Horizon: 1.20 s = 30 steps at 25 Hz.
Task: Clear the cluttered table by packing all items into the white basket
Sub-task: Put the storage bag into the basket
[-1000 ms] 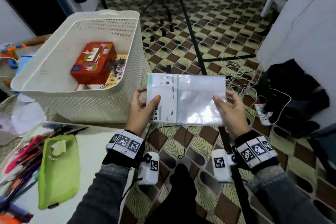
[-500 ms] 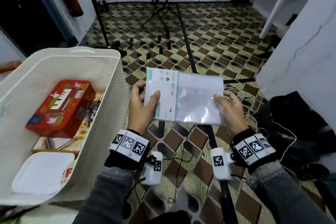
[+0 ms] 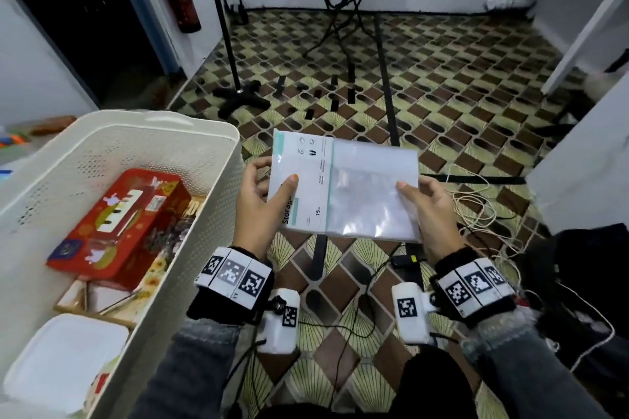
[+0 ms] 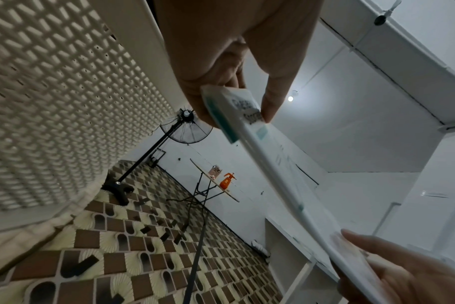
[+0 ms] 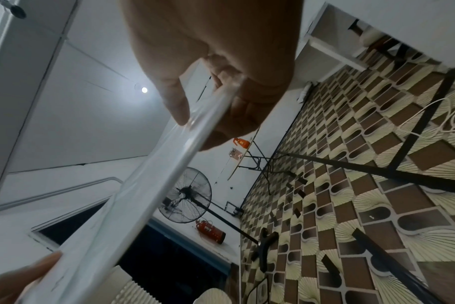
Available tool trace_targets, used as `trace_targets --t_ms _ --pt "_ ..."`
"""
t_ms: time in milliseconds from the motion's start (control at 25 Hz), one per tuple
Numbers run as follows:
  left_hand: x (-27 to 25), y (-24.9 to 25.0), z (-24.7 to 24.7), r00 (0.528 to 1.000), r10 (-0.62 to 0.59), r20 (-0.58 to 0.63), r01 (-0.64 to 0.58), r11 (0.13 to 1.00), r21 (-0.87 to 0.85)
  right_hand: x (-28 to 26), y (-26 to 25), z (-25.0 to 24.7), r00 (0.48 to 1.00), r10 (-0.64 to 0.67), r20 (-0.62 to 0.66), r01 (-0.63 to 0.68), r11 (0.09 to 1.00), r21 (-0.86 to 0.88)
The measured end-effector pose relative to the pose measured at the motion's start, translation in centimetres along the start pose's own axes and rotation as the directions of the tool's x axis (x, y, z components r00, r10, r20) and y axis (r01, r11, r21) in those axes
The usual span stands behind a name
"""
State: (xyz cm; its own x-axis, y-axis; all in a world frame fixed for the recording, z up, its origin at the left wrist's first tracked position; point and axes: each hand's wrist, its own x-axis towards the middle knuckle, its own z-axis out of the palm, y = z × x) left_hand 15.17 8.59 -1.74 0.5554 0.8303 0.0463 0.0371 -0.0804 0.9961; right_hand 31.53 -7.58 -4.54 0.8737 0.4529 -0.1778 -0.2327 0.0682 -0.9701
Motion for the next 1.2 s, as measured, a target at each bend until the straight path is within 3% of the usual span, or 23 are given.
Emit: trace_targets --t_ms 320,520,720,880,1080,1200 --pt "2.8 2.3 -3.3 0.976 0.027 -0.216 -0.026 1.0 0.008 5.6 -1.6 7.0 0.977 0.038 0.209 -0.021 0.996 -0.084" --pt "4.9 3.7 -6.1 0.906 0.022 -0.422 -0.035 0.999 -0.023 8.9 -4.1 13.1 0.899 0.027 0.437 0.019 0.995 -0.101" --pt "5.2 5.7 -10.1 0.793 -0.054 -0.606 0.033 0.998 -0.046 11.0 -7.1 20.5 0.715 0.047 0.698 0.038 0.994 -0.106" --pt "3.1 6.7 -13.3 0.68 -0.051 -0.731 0.057 0.998 -0.017 10.9 -8.3 27.0 0.511 0.042 0.858 0.129 0.984 -0.125" --pt "-0.6 7.4 -17.4 0.502 -0.047 -0.864 0.067 0.998 -0.015 8.0 -8.5 34.3 0.262 0.044 0.964 0.264 0.958 -0.115" --pt "-2.2 7.2 -19.6 0.427 -0.056 -0.902 0.115 0.993 -0.007 6.4 -8.0 38.5 0.163 0.104 0.981 0.34 0.927 -0.155"
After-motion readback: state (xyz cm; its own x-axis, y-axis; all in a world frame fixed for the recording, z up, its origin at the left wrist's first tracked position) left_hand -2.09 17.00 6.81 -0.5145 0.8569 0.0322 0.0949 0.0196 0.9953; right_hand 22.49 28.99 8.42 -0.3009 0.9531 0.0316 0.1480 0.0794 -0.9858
